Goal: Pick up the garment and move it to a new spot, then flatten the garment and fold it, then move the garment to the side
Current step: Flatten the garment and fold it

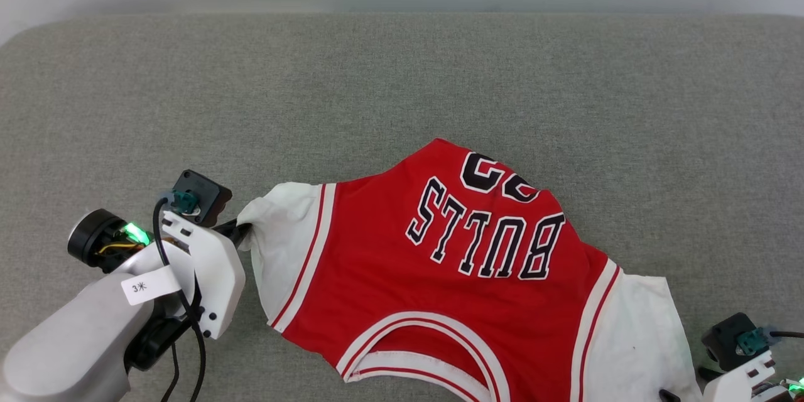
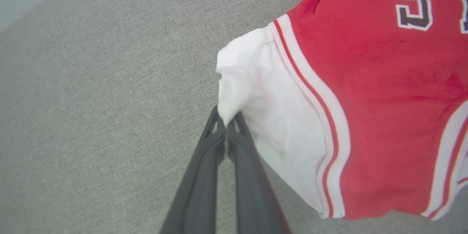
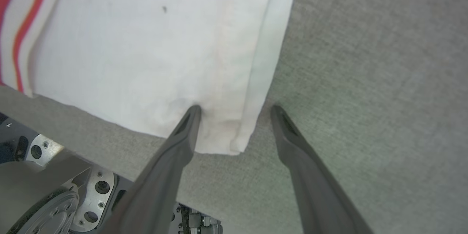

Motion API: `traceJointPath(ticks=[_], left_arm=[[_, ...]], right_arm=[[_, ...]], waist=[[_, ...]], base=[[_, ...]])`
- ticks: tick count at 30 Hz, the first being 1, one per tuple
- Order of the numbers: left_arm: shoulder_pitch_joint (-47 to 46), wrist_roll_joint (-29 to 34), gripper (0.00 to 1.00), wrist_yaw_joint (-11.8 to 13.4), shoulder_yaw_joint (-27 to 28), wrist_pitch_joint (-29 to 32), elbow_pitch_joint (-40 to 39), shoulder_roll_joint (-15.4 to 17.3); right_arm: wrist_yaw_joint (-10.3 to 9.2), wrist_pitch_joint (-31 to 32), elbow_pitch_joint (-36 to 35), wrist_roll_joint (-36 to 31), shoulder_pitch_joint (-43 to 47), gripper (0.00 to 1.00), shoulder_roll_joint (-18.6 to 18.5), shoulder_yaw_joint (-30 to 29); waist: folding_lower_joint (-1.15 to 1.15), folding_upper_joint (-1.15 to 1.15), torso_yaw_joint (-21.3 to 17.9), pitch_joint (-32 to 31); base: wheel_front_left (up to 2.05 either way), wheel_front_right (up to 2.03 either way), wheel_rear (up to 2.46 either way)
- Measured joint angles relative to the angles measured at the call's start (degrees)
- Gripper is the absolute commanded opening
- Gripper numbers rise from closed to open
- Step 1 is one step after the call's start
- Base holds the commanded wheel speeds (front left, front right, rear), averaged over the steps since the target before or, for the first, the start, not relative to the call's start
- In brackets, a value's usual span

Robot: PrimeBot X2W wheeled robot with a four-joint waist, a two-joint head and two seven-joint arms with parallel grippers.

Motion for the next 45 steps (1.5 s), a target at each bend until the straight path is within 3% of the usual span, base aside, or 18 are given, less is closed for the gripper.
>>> traceJointPath(ticks=[5,6,7,8,14,27,37,45], left_arm=[[-0.05,-0.01,0.0,-0.02,-0.18,-0.26,0.33,-0.16],[-0.05,-0.02,0.0,-0.02,-0.19,-0.42,0.47,-0.15],[-0.04,-0.04,0.0,-0.03,-0.19,-0.53,0.59,-0.14],[-0.02,-0.05,0.0,-0.11,-0.2,-0.57,0.71,-0.11],[1.36,-0.97,0.0,0.02,0.13,-2.48,-0.09,0.19],[3.89,-1.55,0.0,2.58,3.68,-8.54,-10.23,3.28],[-1.68,-5.63,0.0,2.77,9.88,-11.9,-17.09,0.99],[-11.09,-5.57,0.0,1.19,12.67,-11.5,-18.4,-0.68]], right_arm=[[-0.43,-2.34,3.42,0.23,-1.44,1.0,0.23,2.9],[-0.46,-2.87,3.87,0.74,-1.66,0.93,0.22,3.35],[-0.47,-3.54,4.14,1.13,-1.83,0.35,0.21,3.57],[-0.47,-4.32,4.39,1.37,-1.86,0.0,0.23,3.7],[0.01,-8.27,3.85,1.31,-2.11,0.0,1.83,3.34],[0.02,-12.85,-6.82,3.08,-1.97,0.0,5.97,-9.26],[0.02,-12.83,-16.01,6.25,-9.28,0.0,8.61,-16.19],[0.02,-13.68,-19.62,6.75,-21.11,0.0,8.88,-20.13]], waist=[[0.0,0.0,0.06,0.42],[-0.01,-0.01,0.02,0.38],[-0.01,-0.01,-0.04,0.3],[-0.01,0.0,-0.11,0.16],[0.01,0.0,-0.63,-1.79],[0.01,0.0,-0.77,-7.97],[0.01,0.0,-0.05,-9.43],[0.01,0.0,-0.09,-8.16]], base=[[0.0,0.0,0.0],[0.0,0.0,0.0],[0.0,0.0,0.0],[0.0,0.0,0.0],[0.0,0.0,0.0],[0.0,0.0,0.0],[0.0,0.0,0.0],[0.0,0.0,0.0]])
